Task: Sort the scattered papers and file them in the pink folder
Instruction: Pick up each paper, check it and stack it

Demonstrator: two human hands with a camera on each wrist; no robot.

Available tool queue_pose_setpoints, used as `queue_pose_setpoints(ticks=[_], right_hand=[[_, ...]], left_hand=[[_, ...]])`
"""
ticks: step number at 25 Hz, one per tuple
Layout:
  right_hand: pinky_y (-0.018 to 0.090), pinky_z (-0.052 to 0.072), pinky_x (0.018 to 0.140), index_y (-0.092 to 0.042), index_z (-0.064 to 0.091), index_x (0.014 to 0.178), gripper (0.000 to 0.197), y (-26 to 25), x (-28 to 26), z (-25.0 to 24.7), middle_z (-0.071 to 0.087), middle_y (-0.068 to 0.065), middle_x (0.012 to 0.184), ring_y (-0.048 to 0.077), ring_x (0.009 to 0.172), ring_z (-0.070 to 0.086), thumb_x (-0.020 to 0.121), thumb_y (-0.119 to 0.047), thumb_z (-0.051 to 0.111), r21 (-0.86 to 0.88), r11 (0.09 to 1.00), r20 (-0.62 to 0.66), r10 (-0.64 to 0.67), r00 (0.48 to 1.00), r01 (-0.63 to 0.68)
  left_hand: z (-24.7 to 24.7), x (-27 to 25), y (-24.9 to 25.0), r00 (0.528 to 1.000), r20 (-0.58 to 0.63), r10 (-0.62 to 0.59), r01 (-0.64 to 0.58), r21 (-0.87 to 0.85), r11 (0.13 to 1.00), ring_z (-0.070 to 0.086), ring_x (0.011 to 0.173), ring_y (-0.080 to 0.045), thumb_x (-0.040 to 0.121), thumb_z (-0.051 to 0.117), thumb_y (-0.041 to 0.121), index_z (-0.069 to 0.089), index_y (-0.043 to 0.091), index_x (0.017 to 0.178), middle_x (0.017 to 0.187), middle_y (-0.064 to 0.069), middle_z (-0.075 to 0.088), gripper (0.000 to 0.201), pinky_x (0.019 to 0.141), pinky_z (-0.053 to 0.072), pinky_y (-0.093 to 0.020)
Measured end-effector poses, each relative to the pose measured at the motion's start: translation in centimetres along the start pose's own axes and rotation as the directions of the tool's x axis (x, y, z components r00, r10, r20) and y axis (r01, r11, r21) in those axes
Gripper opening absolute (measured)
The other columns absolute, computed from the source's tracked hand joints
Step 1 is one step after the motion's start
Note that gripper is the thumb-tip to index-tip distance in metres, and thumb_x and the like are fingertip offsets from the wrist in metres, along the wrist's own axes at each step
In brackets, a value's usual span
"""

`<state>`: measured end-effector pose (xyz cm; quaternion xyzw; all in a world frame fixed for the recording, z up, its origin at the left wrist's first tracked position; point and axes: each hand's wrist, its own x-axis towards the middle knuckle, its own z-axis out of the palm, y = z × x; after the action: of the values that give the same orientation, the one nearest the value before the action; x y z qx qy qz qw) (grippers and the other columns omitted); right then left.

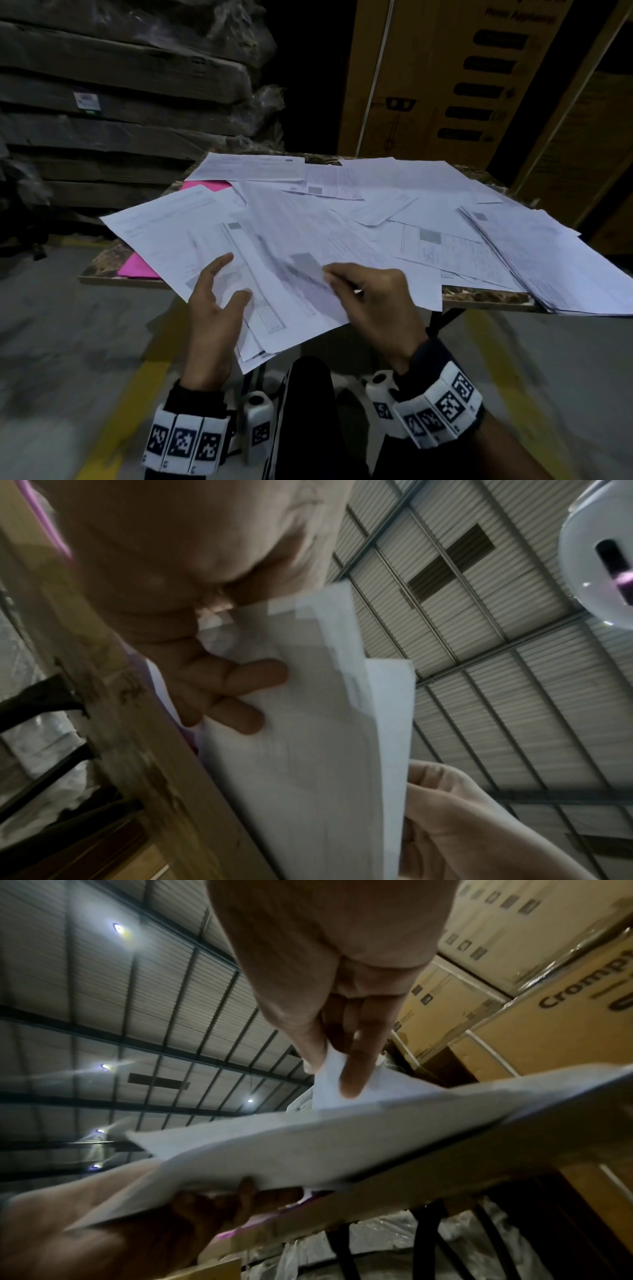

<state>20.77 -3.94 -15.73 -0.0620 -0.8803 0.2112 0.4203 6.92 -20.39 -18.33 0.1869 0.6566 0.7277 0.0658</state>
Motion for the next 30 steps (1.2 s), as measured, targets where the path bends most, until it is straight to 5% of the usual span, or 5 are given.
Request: queue_pose_setpoints(ticks=[4,7,16,23,30], right_hand=[[0.036,0.056,0.064,-0.016,0.076,0.104,0.020,-0.9,-1.3,1.6,0.077,-0.002,0.087,0.012,0.074,0.072,0.096,-0.030,0.062,0.048,0.997,0.198,0.047,0.979,-0.057],[0.029,0.057,0.073,-0.016,0.077,0.106,0.022,-1.7,-1.6,1.3,0.078,-0.005,0.091,0.004,0.082,0.072,0.095,-0.031,0.065,0.150,0.973,0.274,0.131,0.953,-0.177],[0.032,0.053,0.045,-0.011,0.076,0.097,0.012,-1.2,-2.8,-2.1,0.078,0.001,0.091,0.018,0.078,0.075,0.094,-0.016,0.066,0.543,0.608,0.190,0.583,0.790,-0.579],[0.023,0.053,0.072,-0.021,0.076,0.104,0.014,2.5,-7.5,-6.4,0.073,-0.014,0.096,0.006,0.088,0.068,0.094,-0.025,0.067,0.147,0.814,-0.173,0.580,0.796,-0.562],[0.020,0.055,0.079,-0.019,0.069,0.108,0.017,3.4,-8.4,-9.4,0.072,-0.016,0.106,0.002,0.101,0.067,0.091,-0.017,0.068,0.393,0.566,0.193,0.719,0.667,-0.725]], left_hand=[[0.5,-0.1,-0.2,0.999,0.037,-0.015,0.015,0.000,1.000,0.046,0.133,-0.004,0.100,0.059,0.029,0.058,0.034,0.130,0.140,0.014,0.055,0.031,0.116,0.037,-0.040],[0.7,-0.2,0.0,0.999,0.035,-0.012,0.010,0.061,0.998,0.043,0.133,-0.002,0.091,0.061,0.047,0.056,0.033,0.133,0.141,0.015,0.052,0.045,0.105,0.037,-0.017],[1.3,-0.8,-0.2,0.979,0.194,0.058,-0.094,0.179,0.979,0.040,0.112,0.030,0.084,0.075,0.002,0.061,0.033,0.126,0.130,0.023,0.056,0.054,0.084,0.028,0.010],[2.6,-4.0,-1.0,0.930,0.368,0.011,-0.056,0.112,0.992,0.055,0.114,0.014,0.086,0.068,-0.008,0.066,0.024,0.122,0.130,0.014,0.063,0.048,0.084,0.042,0.000],[3.7,-3.8,-0.5,0.853,0.522,0.016,-0.067,0.079,0.995,0.047,0.131,0.003,0.085,0.064,-0.012,0.064,0.027,0.122,0.129,0.021,0.062,0.054,0.106,0.038,-0.027]])
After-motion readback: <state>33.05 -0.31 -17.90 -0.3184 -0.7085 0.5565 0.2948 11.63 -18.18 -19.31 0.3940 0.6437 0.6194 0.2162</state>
